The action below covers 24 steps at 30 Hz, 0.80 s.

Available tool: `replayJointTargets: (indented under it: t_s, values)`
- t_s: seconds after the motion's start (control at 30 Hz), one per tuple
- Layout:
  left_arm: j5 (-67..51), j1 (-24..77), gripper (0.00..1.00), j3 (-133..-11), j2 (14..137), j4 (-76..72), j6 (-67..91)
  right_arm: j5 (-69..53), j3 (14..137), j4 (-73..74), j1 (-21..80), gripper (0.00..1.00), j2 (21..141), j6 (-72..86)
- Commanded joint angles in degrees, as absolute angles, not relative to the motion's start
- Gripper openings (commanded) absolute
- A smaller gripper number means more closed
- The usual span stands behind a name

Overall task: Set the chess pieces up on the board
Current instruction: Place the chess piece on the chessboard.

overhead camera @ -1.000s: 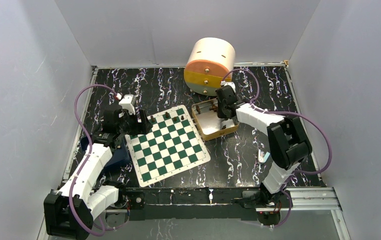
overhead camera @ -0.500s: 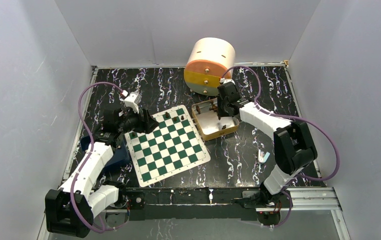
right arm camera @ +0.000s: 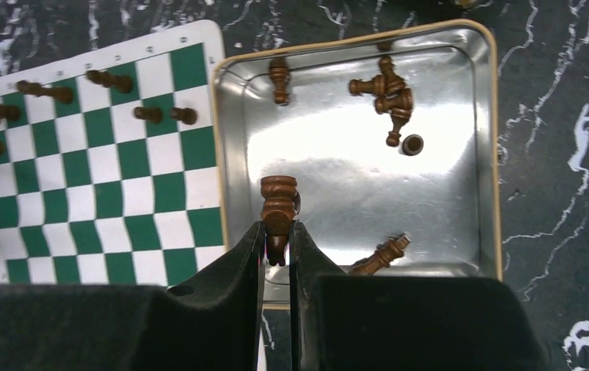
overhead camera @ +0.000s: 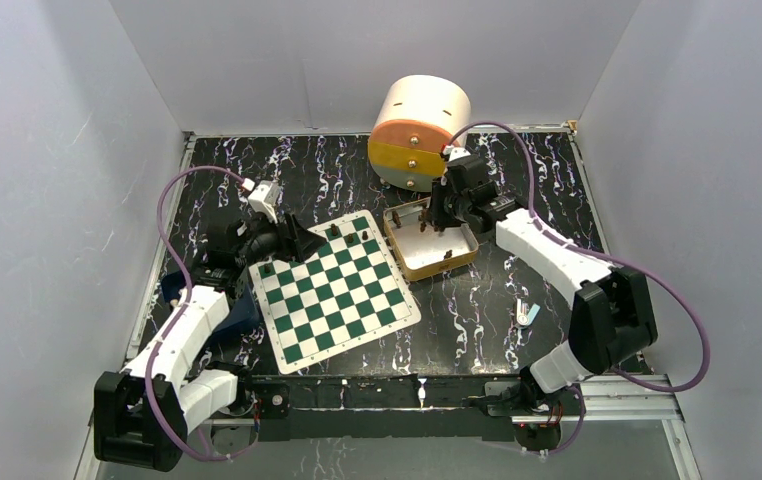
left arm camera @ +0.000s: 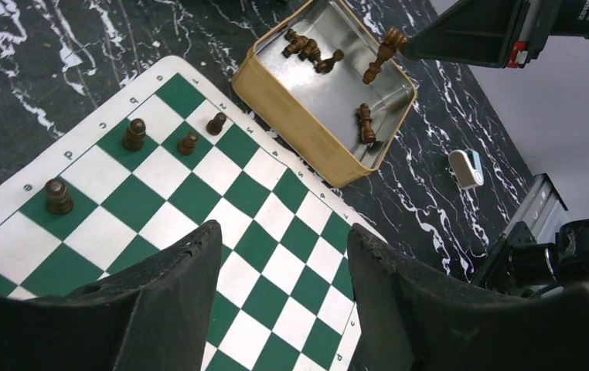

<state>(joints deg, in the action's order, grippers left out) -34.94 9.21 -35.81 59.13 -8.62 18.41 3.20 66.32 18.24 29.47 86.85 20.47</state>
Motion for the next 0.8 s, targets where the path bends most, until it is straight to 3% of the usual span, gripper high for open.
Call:
replayJointTargets:
  t_s: [0.0,0.2,0.3,0.63,0.77]
  values:
    - [-40.5,9.2,0.57,-34.3,56.9,-17.8,16.9,-4.3,66.4,14.5,29.3,0.15,82.9,20.7]
    - [-40.9,10.1,0.54,-33.2,56.4,-25.6,15.9,-12.2,66.9,13.9,29.3,0.15,81.0,22.1]
    - [-39.4,11.2,0.59,-33.3,57.4,-28.2,21.1,-16.0,66.2,12.4,29.2,0.15,79.7,25.1]
    - [-31.7,13.4,0.68,-33.5,59.3,-33.5,52.5,-24.3,62.9,3.1,29.3,0.15,76.3,36.7]
    - [-32.1,14.5,0.72,-31.6,61.5,-42.4,64.3,-25.6,62.7,0.5,29.2,0.15,76.0,39.8]
